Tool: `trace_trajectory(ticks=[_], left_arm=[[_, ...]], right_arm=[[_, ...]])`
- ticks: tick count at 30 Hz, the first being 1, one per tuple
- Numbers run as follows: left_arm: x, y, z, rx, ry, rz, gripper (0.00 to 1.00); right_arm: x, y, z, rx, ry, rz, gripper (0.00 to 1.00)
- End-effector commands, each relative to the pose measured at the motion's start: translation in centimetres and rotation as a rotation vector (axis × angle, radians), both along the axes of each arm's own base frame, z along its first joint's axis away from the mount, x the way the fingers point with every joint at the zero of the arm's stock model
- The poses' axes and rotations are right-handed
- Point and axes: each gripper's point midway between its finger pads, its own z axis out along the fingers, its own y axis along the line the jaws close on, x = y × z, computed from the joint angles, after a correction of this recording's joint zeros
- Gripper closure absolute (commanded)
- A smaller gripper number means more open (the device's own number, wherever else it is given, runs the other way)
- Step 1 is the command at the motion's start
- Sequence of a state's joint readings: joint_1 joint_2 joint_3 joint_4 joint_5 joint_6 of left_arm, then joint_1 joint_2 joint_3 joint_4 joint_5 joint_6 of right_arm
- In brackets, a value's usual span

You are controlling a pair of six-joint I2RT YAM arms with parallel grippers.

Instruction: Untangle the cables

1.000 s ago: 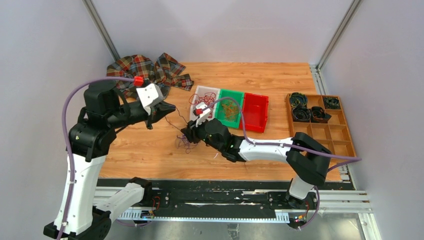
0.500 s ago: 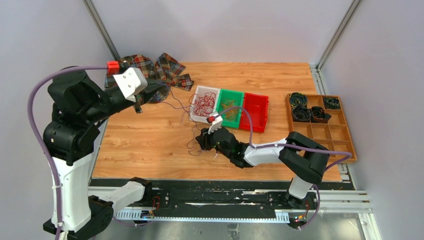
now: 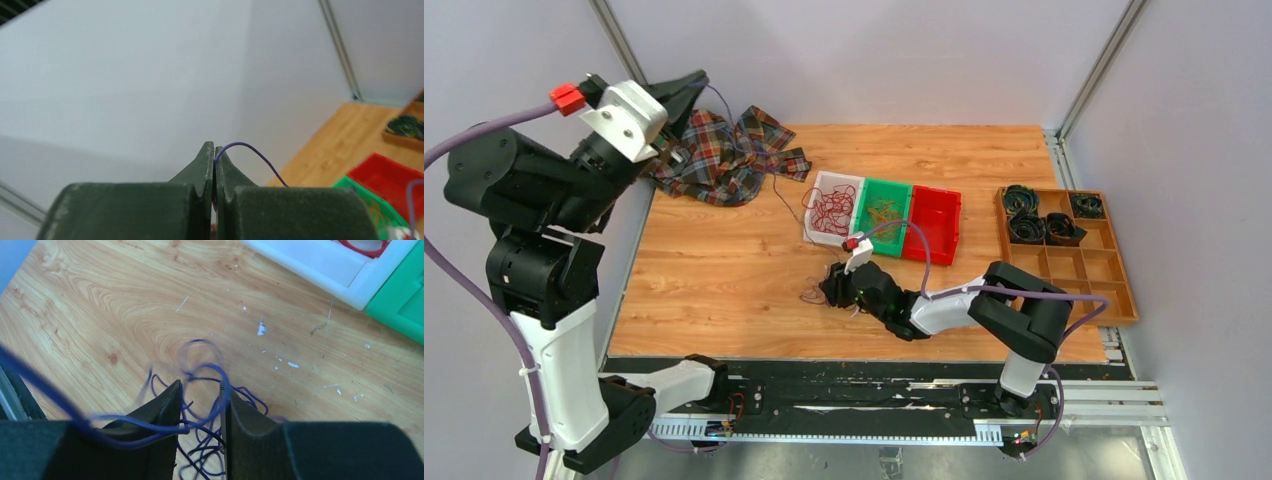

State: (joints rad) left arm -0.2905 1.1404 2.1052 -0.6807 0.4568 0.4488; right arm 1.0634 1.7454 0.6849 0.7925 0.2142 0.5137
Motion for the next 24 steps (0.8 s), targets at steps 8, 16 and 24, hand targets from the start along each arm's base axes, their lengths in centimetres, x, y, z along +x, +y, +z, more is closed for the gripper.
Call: trace_trajectory(ticks=[8,16,24], left_arm=[[-2.2,6.0,13.2,-0.317,-0.457,0.248,0.99],[-3.2,8.6,16.4,-0.421,-0.584,0.359,1.0],[-2.5,10.3,17.1,-0.45,-0.617,0.462,1.0]], right_arm=[[0.7,-1.1,-1.9,-0.008,0.042,-0.062,0.66],[0.6,-1.7,-2.0,-0.018,0.049,-0.081,0.62],[0.8,-2.2,-1.9,-0.004,0.06,-0.1,0.62]])
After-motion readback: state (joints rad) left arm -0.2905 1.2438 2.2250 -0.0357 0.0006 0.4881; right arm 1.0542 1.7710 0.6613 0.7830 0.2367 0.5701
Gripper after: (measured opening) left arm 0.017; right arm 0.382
